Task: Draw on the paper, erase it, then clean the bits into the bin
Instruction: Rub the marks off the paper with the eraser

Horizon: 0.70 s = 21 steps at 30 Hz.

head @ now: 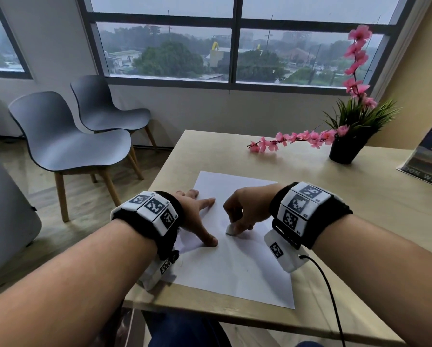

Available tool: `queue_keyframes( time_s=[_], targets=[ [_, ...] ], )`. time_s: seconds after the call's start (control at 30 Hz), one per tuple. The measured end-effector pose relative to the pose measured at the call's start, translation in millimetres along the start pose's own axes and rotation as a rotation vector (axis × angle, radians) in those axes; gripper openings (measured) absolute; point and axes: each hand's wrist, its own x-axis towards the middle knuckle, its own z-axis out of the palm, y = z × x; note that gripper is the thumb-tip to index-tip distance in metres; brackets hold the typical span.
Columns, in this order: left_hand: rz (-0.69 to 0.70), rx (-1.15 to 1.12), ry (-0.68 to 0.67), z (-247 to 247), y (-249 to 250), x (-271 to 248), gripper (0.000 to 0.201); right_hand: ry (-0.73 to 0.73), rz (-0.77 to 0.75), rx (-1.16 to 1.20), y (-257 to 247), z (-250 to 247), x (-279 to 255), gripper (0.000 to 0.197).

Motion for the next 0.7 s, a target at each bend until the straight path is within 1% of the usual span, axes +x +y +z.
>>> queue_keyframes(
  time_s=[0.07,0.2,0.27,0.43,0.5,0.6,0.63,0.7],
  targets=[
    [0.004,-0.001,0.002,0,0,-1,0.117,-0.024,-0.015,0.024,1,0,-3,0.03],
    [0.006,0.0,0.003,-1,0,-1,0.118,0.064,0.039,0.027,5,-3,4,0.029],
    [0.003,0.002,-0.001,-1,0,-1,0.118,0.077,0.036,0.013,3,0,2,0.027],
    [0.001,0.001,-0.004,0,0,-1,0.118,-0.053,-0.032,0.029,2,7,-14,0.029],
    [0.003,-0.001,-0.009,-1,0,-1,0.118,-0.032,-0.022,0.037,5,4,-10,0.029],
    [0.001,0.0,-0.011,-2,0,-1,0.119,0.048,0.048,0.026,8,1,-6,0.028],
    [0.0,0.002,-0.011,-2,0,-1,0.119,0.051,0.051,0.025,7,1,-6,0.027],
    [0.001,0.001,-0.008,-1,0,-1,0.118,0.005,0.021,0.026,6,4,-9,0.027]
  ],
)
